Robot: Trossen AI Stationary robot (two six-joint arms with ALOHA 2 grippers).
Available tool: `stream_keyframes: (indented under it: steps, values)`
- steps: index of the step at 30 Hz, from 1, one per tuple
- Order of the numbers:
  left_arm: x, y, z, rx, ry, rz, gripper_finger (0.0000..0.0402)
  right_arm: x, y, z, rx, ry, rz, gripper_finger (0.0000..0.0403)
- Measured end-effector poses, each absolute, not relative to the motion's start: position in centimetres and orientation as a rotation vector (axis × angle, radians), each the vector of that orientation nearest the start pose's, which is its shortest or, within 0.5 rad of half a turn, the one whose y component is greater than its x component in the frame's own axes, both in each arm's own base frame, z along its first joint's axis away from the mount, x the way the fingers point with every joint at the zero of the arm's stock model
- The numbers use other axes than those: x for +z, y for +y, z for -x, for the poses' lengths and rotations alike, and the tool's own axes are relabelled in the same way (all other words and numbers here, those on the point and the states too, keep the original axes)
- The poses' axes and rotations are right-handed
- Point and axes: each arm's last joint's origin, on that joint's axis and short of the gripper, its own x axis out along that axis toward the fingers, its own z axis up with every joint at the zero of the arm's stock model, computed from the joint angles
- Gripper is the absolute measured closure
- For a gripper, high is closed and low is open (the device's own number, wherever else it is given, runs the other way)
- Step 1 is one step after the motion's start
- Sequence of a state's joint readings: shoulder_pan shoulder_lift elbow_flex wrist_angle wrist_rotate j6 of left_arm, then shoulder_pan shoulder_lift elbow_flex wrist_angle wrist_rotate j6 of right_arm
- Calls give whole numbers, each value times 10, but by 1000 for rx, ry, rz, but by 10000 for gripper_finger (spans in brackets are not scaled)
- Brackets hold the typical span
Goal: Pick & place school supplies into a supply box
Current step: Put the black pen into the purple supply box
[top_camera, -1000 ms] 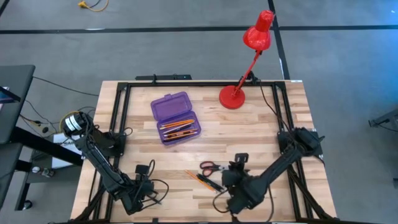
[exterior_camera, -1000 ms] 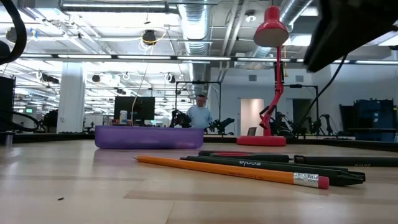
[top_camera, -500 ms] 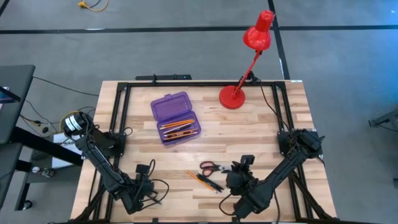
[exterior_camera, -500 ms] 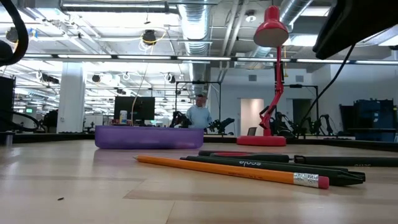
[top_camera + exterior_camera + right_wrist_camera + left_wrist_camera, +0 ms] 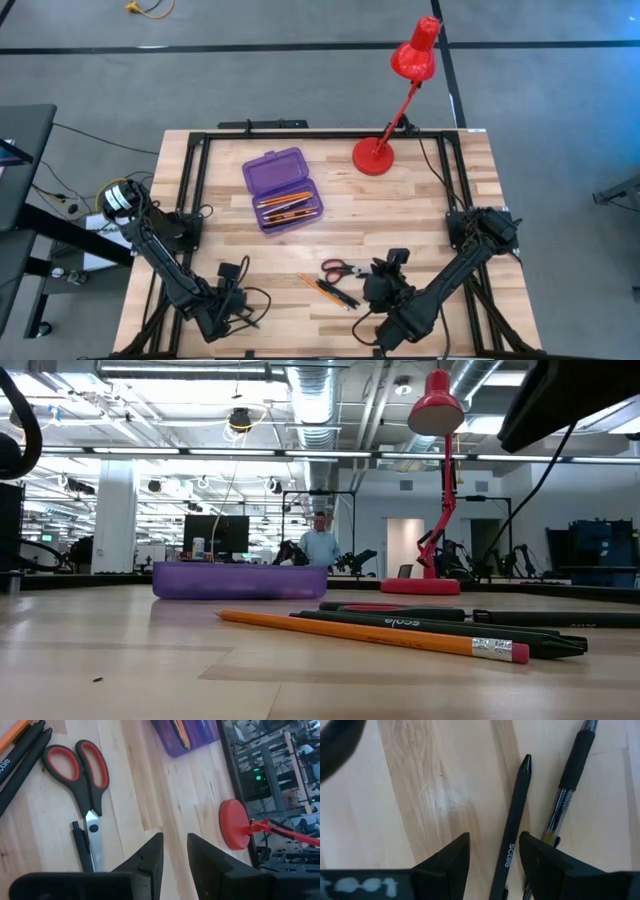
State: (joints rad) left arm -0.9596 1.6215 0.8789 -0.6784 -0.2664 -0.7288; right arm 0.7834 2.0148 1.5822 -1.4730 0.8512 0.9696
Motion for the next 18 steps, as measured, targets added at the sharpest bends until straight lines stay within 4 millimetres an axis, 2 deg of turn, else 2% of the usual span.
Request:
stream_keyframes:
  steps: [14,18]
  values:
    - [137,-208,-156,-113,1292,-179,245,212,233,-265,-604,1020,568,321]
    - [133,-199,-159,-92,1334,-143,261,213,233,-266,-608,1007,575,321]
